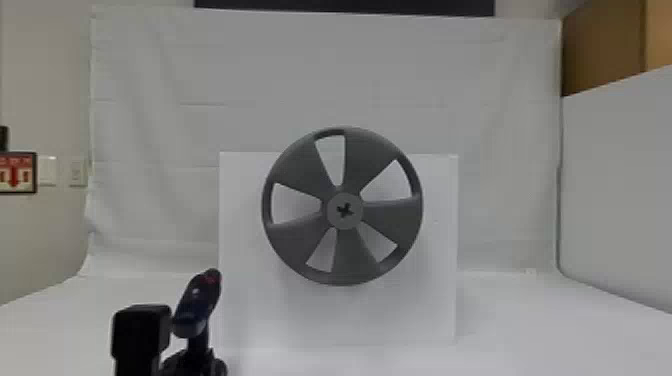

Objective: Grasp the drill and bring into the middle of wheel

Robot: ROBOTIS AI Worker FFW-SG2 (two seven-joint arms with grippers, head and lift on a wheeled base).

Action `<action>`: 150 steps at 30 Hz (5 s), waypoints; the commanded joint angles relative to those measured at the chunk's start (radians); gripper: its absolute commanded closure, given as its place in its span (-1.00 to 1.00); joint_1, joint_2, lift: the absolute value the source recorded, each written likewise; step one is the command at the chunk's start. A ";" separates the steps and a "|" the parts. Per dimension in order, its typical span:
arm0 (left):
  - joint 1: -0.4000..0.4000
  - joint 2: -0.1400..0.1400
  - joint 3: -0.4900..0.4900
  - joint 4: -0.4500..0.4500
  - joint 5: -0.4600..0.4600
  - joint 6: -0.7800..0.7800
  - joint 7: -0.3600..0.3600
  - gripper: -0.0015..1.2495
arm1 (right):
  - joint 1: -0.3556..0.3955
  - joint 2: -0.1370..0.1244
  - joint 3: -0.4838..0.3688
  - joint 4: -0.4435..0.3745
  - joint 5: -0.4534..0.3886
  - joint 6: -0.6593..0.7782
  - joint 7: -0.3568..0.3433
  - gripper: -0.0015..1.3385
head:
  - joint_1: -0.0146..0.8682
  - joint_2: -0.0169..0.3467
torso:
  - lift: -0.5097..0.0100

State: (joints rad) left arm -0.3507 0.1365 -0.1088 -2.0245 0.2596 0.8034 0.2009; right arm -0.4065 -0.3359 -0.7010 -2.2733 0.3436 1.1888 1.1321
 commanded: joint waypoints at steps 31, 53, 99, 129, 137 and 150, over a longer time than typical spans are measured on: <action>-0.007 -0.005 0.008 0.027 0.018 0.003 -0.002 -0.21 | 0.000 0.005 0.005 0.003 0.000 -0.002 0.000 -0.64 | -0.97 -0.91 | -0.60; 0.001 -0.005 0.058 0.047 0.000 -0.046 -0.140 -1.00 | 0.000 0.006 0.003 0.006 0.000 -0.002 0.000 -0.64 | -0.97 -0.91 | -0.60; -0.008 0.009 0.377 0.060 -0.092 -0.113 -0.482 -0.85 | 0.014 0.002 -0.017 0.006 -0.014 -0.002 0.000 -0.64 | -0.97 -0.91 | -0.60; -0.031 0.006 0.317 -0.003 -0.169 -0.072 -0.373 -0.86 | 0.015 0.002 -0.021 0.006 -0.018 -0.002 0.000 -0.64 | -0.97 -0.91 | -0.60; -0.025 0.008 0.334 -0.005 -0.174 -0.061 -0.382 -0.86 | 0.011 0.003 -0.020 0.006 -0.023 -0.002 0.000 -0.64 | -0.97 -0.91 | -0.60; -0.019 0.008 0.343 -0.003 -0.186 -0.053 -0.388 -0.86 | 0.005 0.003 -0.018 0.006 -0.025 -0.002 0.000 -0.64 | -0.97 -0.91 | -0.60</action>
State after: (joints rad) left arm -0.3719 0.1442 0.2344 -2.0279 0.0756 0.7478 -0.1872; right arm -0.4013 -0.3317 -0.7194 -2.2672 0.3191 1.1873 1.1321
